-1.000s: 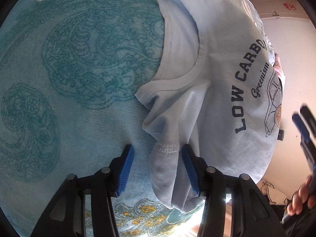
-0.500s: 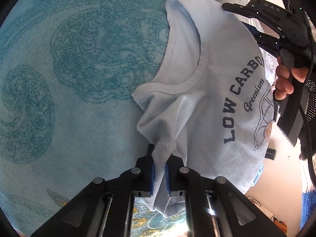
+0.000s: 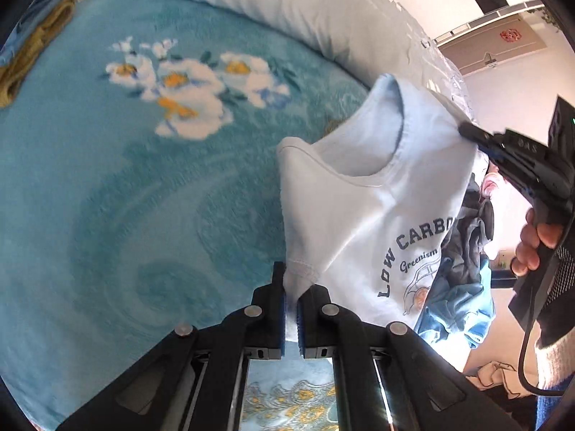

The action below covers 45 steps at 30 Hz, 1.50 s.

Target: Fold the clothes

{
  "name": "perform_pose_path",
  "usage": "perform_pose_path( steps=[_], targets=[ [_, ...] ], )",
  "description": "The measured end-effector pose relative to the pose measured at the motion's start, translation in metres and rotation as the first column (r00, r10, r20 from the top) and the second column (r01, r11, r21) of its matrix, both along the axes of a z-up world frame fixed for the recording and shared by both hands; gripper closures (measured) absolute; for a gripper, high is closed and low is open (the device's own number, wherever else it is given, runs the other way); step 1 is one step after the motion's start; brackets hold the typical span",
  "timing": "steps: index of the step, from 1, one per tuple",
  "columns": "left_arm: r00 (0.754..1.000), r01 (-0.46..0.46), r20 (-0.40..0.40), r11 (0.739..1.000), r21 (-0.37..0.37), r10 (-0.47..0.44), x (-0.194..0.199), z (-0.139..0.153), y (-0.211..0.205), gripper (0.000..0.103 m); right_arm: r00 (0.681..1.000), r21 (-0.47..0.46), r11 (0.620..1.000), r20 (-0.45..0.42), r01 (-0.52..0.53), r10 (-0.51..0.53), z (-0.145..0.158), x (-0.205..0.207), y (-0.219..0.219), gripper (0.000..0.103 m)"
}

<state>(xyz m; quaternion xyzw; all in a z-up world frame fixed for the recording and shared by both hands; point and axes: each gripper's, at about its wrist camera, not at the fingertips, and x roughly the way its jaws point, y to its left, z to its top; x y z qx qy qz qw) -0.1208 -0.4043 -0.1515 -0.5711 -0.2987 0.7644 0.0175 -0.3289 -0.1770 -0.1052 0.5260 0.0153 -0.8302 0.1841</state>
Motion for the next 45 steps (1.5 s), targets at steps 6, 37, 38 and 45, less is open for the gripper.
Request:
perform_pose_path(
  steps=[6,37,38,45],
  targets=[
    [0.976,0.052,-0.202,0.985,-0.162,-0.085,-0.007,0.094,-0.038,0.098,0.982,-0.077,0.988,-0.128,0.131,-0.14,0.089,0.05,0.028,0.098],
    [0.872,0.176,-0.33,0.861,-0.476,-0.361,0.057,0.23,-0.064,0.098,0.949,-0.194,0.973,-0.263,0.122,-0.172,0.212,0.232,0.025,0.098],
    [0.888,0.173,-0.3,0.858,-0.483,-0.348,0.044,0.213,-0.063,0.098,0.956,-0.192,0.974,-0.239,0.122,-0.167,0.194,0.218,0.024,0.098],
    [0.971,0.158,-0.085,0.871,-0.466,-0.222,-0.038,0.094,-0.063,0.098,0.986,-0.186,0.972,-0.056,0.145,-0.158,0.068,0.117,0.013,0.098]
  ],
)
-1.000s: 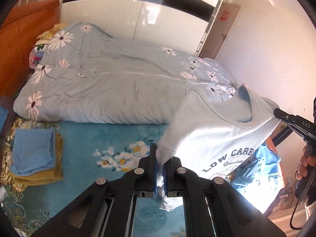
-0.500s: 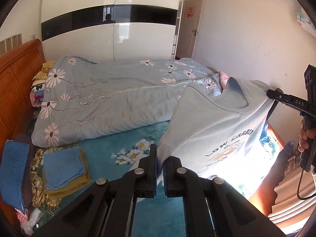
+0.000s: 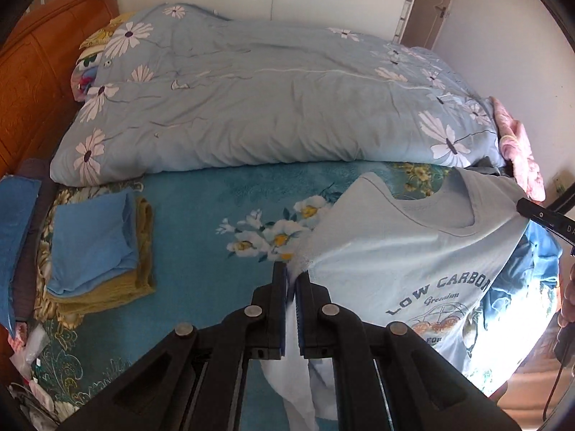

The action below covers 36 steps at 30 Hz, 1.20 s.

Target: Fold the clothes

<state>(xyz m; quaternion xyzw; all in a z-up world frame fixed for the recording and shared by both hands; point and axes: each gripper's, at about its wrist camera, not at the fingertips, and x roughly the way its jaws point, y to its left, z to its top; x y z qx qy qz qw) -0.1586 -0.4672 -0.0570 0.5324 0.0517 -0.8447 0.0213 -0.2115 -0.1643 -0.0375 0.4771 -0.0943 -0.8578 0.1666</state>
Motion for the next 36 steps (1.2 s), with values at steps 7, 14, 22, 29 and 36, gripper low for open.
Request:
perform_pose_path(
  steps=[7,14,22,29,36],
  targets=[
    [0.994,-0.084,0.061,0.995,-0.062,0.088,-0.061,-0.06,-0.002,0.098,0.994,-0.008,1.0,0.1,-0.03,0.031,-0.08,-0.08,-0.004,0.098],
    [0.984,-0.16,0.074,0.985,-0.066,0.165,-0.113,-0.085,-0.009,0.098,0.985,0.022,0.996,0.151,-0.085,0.081,-0.129,-0.134,-0.009,0.098],
    [0.974,-0.14,0.177,0.99,0.001,0.138,-0.116,-0.129,0.005,0.098,0.98,0.034,0.995,0.177,-0.098,0.091,-0.161,-0.139,0.003,0.095],
    [0.964,-0.116,0.245,0.992,0.058,0.099,-0.109,-0.166,0.008,0.096,0.992,0.035,0.998,0.117,-0.044,0.04,-0.144,-0.116,0.03,0.059],
    [0.962,-0.09,0.266,0.993,0.081,0.065,-0.105,-0.188,0.009,0.074,0.97,0.072,0.994,0.221,0.083,-0.097,-0.179,-0.101,0.077,0.053]
  ],
)
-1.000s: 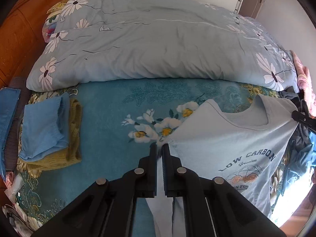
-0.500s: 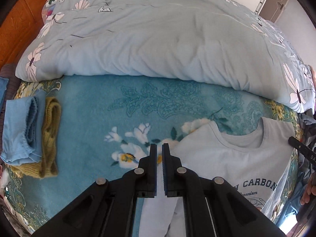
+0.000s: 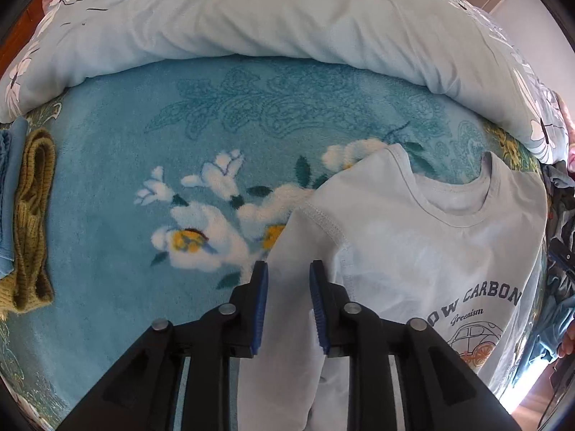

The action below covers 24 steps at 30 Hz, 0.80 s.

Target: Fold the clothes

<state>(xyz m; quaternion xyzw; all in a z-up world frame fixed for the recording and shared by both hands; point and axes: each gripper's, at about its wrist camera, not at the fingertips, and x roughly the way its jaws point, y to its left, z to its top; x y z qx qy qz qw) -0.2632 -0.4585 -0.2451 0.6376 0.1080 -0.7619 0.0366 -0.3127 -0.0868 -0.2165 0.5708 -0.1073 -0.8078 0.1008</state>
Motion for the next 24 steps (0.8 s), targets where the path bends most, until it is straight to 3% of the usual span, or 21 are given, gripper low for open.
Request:
perform_pose_path(
  steps=[7,9,13,14,21,24],
  targets=[
    [1.0,-0.015,0.001,1.0,0.023,0.014,0.003,-0.003,-0.003,0.071,0.997,-0.051,0.998,0.072,0.026,-0.022,-0.029,0.006,-0.009,0.054],
    [1.0,-0.015,-0.001,0.999,0.029,0.015,0.003,-0.002,-0.003,0.071,0.996,-0.063,0.997,0.08,0.039,-0.033,-0.031,0.006,-0.011,0.063],
    [1.0,-0.019,-0.008,0.999,0.044,0.019,0.004,-0.001,-0.008,0.071,0.996,-0.073,0.997,0.084,0.038,-0.032,-0.027,0.005,-0.012,0.097],
    [1.0,-0.025,-0.011,0.998,0.05,0.026,0.006,-0.002,-0.009,0.071,0.996,-0.066,0.997,0.081,0.035,-0.03,-0.025,0.005,-0.011,0.098],
    [0.998,-0.057,-0.02,0.995,0.076,0.059,0.017,0.001,-0.027,0.067,0.994,0.186,0.977,-0.055,0.102,-0.093,0.016,0.008,0.024,0.1],
    [0.998,-0.051,-0.028,0.996,0.073,0.053,0.019,0.002,-0.034,0.063,0.992,0.248,0.961,-0.05,0.122,-0.113,0.018,-0.005,0.048,0.1]
  ],
)
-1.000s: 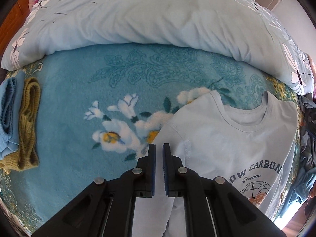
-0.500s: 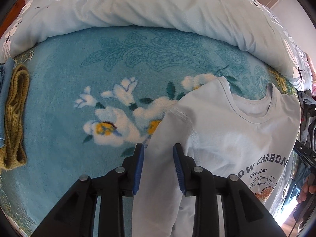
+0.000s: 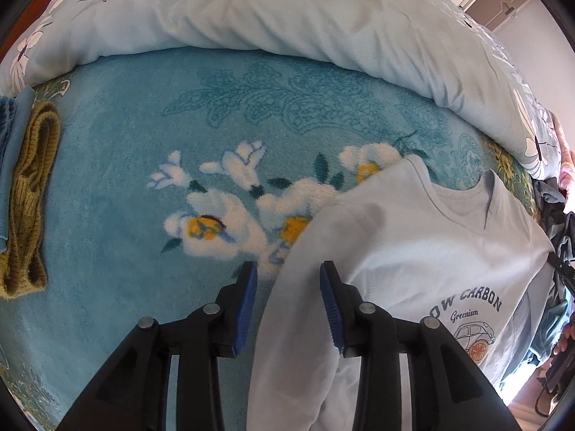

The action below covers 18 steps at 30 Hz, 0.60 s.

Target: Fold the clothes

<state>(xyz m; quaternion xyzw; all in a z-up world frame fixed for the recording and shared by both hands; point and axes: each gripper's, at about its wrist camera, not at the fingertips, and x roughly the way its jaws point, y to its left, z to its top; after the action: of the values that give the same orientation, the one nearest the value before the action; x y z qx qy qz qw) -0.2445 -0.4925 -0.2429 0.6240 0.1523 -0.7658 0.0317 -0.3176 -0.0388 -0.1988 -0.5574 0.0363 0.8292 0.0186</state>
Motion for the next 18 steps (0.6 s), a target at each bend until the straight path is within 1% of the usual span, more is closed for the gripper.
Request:
perform_pose_path(
  steps=[2,3,6,8,11,14,15,17,18],
  targets=[
    [1.0,0.003,-0.005,1.0,-0.002,-0.003,0.0,0.001,-0.005,0.062,0.999,0.06,0.998,0.035,-0.008,0.006,-0.008,-0.007,0.001,0.1],
    [1.0,0.002,-0.003,1.0,0.003,-0.002,0.0,0.0,-0.007,0.062,0.998,0.071,0.997,0.059,-0.015,0.011,-0.015,-0.01,0.001,0.1],
    [1.0,0.019,-0.008,1.0,0.01,-0.019,-0.003,-0.001,-0.007,0.062,0.997,0.062,0.998,0.076,-0.019,0.014,-0.022,-0.005,-0.001,0.099],
    [0.999,0.048,-0.015,0.999,0.013,-0.048,-0.006,0.0,-0.005,0.062,0.998,0.059,0.998,0.061,-0.024,0.02,-0.018,-0.003,-0.005,0.096],
    [0.995,0.101,-0.029,0.995,0.018,-0.1,-0.013,0.007,0.003,0.062,0.998,0.059,0.997,0.05,-0.04,0.037,-0.008,-0.003,-0.009,0.096],
    [0.987,0.154,-0.044,0.988,0.023,-0.153,-0.02,0.016,0.012,0.062,0.997,0.091,0.993,0.037,-0.072,0.069,0.008,0.0,-0.012,0.095],
    [0.985,0.169,-0.048,0.985,0.027,-0.168,-0.023,0.017,0.014,0.062,0.996,0.103,0.991,0.023,-0.083,0.082,0.017,0.001,-0.014,0.092],
    [0.979,0.199,-0.054,0.979,0.037,-0.196,-0.03,0.021,0.015,0.06,0.994,0.113,0.987,-0.006,-0.11,0.112,0.034,0.003,-0.019,0.07],
    [0.976,0.213,-0.051,0.976,0.041,-0.211,-0.034,0.02,0.018,0.059,0.99,0.093,0.986,-0.013,-0.141,0.143,0.038,0.0,-0.024,0.067]
  ],
)
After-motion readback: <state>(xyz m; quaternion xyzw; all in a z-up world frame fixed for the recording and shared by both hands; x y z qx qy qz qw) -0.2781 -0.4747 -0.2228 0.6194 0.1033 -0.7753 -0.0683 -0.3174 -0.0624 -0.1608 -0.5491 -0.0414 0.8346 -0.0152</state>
